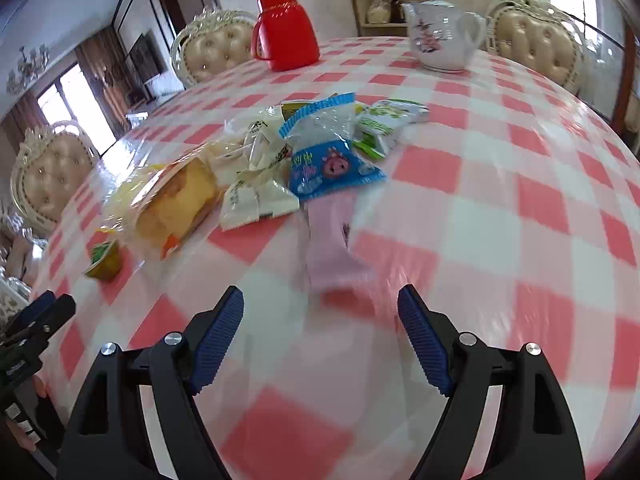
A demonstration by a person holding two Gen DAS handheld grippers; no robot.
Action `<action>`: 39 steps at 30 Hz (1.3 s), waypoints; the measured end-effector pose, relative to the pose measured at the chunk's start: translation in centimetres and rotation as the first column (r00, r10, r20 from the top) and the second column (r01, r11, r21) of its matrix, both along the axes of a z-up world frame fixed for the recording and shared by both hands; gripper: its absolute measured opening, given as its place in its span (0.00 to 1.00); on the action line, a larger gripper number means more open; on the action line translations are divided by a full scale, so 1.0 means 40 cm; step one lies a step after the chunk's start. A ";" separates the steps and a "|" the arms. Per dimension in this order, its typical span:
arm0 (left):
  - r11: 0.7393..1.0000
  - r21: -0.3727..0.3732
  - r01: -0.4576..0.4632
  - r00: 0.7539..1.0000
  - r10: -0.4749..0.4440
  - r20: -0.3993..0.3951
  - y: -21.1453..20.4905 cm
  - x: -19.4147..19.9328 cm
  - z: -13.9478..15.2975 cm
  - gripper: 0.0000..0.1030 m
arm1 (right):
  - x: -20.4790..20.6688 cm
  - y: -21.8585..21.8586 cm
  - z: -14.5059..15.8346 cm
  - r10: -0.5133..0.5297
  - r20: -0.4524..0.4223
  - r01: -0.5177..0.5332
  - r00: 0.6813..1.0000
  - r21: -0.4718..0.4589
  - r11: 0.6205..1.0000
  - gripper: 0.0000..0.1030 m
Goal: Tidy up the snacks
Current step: 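Grasp the green snack bag with the left tool while the right tool grasps another pink bar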
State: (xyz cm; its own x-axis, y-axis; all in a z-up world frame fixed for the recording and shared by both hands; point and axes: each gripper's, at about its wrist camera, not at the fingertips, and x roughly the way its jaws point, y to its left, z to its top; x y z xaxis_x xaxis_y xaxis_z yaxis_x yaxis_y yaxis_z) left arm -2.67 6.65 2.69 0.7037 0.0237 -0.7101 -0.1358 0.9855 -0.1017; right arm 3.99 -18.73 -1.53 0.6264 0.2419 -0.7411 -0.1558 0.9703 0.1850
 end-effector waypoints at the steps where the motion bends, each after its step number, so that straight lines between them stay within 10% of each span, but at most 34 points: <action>1: 1.000 -0.003 -0.007 1.000 0.007 -0.006 0.004 0.016 -0.003 0.98 | 0.015 -0.002 0.001 -0.003 0.002 0.003 1.000 -0.008 1.000 0.75; 15: 0.998 0.024 0.057 0.994 -0.054 -0.092 0.002 0.160 -0.027 0.98 | 0.090 0.008 0.007 0.042 -0.004 -0.042 0.999 -0.039 0.998 0.52; 24: 0.988 0.084 0.133 0.984 -0.122 -0.130 -0.045 0.168 -0.052 0.56 | 0.088 0.021 0.007 0.042 -0.001 -0.042 0.999 -0.077 0.996 0.40; 28: 0.991 0.029 0.133 0.986 -0.129 -0.109 -0.026 0.161 -0.048 0.51 | 0.082 0.027 0.008 0.024 0.005 -0.023 1.000 -0.112 0.993 0.22; 39: 0.989 -0.108 0.102 0.994 -0.107 -0.035 0.032 0.118 -0.033 0.51 | 0.005 -0.052 0.039 -0.063 0.074 0.061 0.995 0.028 0.998 0.20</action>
